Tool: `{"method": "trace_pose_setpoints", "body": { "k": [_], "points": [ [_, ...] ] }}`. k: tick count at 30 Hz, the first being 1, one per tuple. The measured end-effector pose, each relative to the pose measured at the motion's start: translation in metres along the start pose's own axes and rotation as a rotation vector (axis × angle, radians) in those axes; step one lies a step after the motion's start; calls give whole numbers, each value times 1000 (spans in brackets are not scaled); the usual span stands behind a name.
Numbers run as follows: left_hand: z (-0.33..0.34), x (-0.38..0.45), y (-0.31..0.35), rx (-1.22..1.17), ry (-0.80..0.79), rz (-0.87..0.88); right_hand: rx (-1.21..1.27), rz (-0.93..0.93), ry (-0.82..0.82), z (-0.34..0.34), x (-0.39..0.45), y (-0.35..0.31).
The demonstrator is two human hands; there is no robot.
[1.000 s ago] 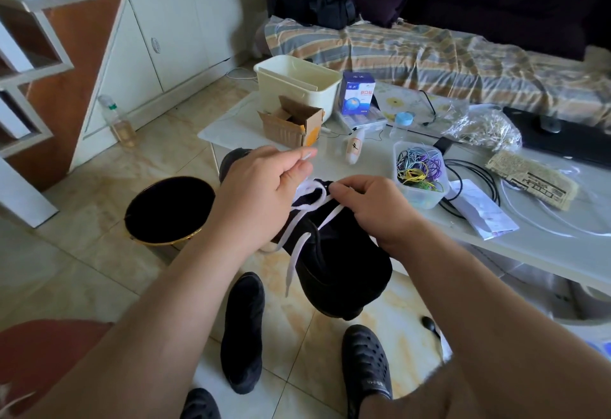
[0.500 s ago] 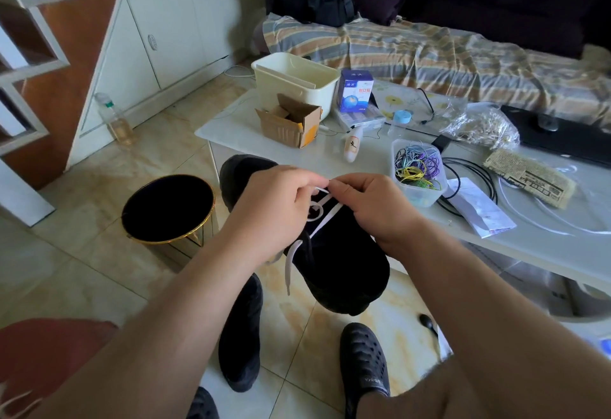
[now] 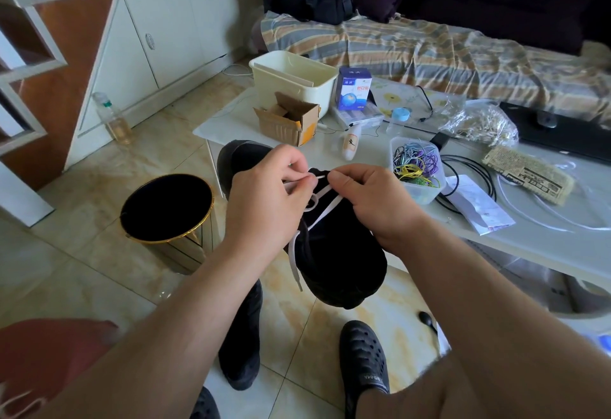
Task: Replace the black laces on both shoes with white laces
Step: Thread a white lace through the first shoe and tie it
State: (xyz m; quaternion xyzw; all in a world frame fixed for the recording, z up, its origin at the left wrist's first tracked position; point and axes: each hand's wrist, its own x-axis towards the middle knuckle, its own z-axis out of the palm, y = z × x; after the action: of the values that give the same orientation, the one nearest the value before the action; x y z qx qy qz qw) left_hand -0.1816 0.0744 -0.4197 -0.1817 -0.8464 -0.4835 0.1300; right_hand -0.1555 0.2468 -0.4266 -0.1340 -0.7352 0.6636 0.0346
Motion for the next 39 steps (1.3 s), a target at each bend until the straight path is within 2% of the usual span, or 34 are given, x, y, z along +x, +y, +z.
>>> {"method": "trace_pose_setpoints", "body": {
  "k": [12, 16, 22, 27, 30, 32, 35, 39],
  "points": [
    [8, -1, 6, 204, 51, 26, -373, -162, 177, 6, -3, -1],
    [8, 0, 8, 213, 69, 27, -398, -201, 143, 9, -6, -2],
    [5, 4, 2, 208, -74, -50, -402, -193, 124, 9, -8, -2],
    [4, 7, -4, 317, -108, -116, -341, -134, 91, 23, -10, 2],
    [-2, 14, -14, 397, -156, -108, -383, -171, 78, 23, -12, 2],
    [-4, 13, -18, 396, -125, -70, -398, -198, 75, 25, -14, 1],
    [-3, 8, -15, 358, 13, 40, -265, -171, 84, 28, -17, -5],
    [1, 6, -10, 380, 149, 170, 255, 32, -13, 29, -14, -8]
  ]
}}
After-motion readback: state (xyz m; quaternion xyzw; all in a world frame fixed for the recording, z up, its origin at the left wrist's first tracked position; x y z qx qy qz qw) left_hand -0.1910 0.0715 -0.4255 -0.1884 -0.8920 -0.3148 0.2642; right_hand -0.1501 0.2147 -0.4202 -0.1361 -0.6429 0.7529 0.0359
